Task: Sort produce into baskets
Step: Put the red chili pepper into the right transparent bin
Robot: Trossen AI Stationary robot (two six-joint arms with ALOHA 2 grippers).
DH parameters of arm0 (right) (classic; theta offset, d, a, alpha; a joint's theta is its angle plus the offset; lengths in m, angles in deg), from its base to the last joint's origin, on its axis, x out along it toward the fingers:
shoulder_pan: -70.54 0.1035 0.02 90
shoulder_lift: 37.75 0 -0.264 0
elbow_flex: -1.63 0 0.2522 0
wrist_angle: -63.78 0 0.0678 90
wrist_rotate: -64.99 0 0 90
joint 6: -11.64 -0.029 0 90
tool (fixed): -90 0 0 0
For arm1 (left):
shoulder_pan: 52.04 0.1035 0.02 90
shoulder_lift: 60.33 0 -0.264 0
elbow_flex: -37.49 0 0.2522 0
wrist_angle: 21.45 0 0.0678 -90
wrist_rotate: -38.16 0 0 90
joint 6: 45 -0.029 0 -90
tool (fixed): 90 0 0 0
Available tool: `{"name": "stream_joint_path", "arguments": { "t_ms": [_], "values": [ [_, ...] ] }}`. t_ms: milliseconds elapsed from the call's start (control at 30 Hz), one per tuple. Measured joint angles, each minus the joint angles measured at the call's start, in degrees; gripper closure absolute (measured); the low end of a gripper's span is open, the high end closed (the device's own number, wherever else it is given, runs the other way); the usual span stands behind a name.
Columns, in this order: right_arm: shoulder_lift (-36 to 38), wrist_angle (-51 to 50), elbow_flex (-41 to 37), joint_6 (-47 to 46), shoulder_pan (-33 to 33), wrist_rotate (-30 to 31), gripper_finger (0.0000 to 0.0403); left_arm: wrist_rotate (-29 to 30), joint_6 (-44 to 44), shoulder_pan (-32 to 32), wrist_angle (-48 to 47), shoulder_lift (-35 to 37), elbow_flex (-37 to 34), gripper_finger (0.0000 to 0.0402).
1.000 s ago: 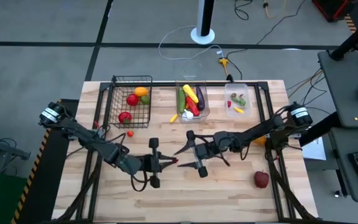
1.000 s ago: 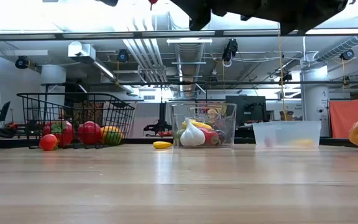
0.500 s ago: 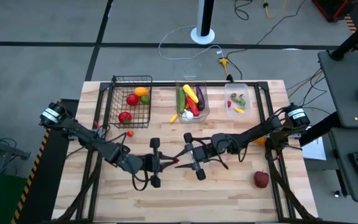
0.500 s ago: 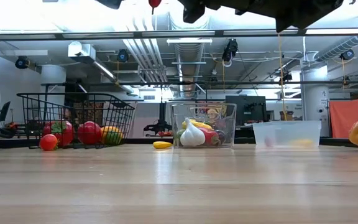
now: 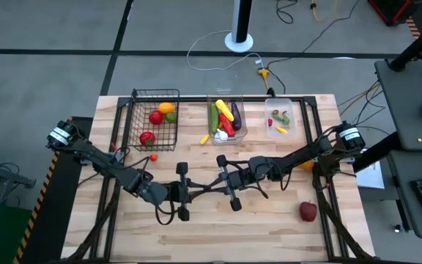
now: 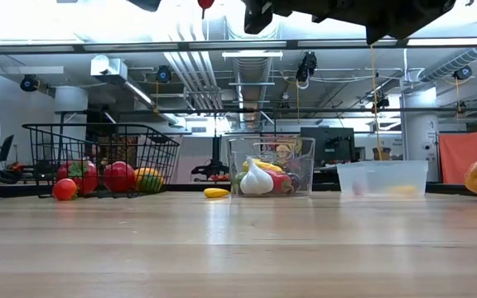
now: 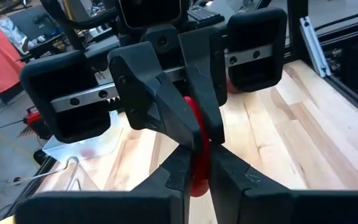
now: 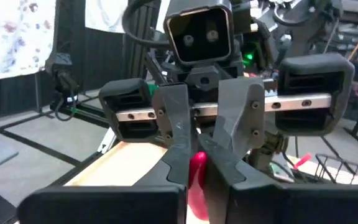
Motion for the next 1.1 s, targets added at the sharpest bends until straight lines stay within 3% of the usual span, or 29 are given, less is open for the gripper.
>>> {"name": "stream_joint_path", "arguments": {
  "t_ms": [167,400,533,700,833,967,1100],
  "values": [
    [0.9,-3.1,-0.1,-3.2,-0.6,0.3,0.0388,1.6,2.4,0.0,-2.0,0.0,0.0,0.0329],
    [6.7,-19.9,0.9,-11.7,-2.6,1.8,0.0389,12.9,7.3,-0.1,-10.0,0.0,0.0,0.0243],
    [12.2,-45.2,4.9,-17.8,-5.2,9.8,0.0390,16.8,10.9,0.2,-13.2,0.0,0.0,0.0214],
    [16.2,-79.4,12.6,-28.9,-10.0,28.0,0.0390,21.0,10.6,0.8,-14.1,0.0,0.0,0.0208],
    [17.8,-99.1,16.9,-38.0,-15.9,40.6,0.0390,21.6,9.0,1.4,-14.2,0.0,0.0,0.0208],
    [19.3,-106.2,16.8,-42.9,-23.3,43.1,0.0390,21.6,9.0,2.3,-14.2,0.0,0.0,0.0208],
    [19.8,-105.8,14.4,-41.3,-31.6,39.1,0.0390,20.5,11.0,2.9,-14.1,0.0,0.0,0.0208]
  ]
}}
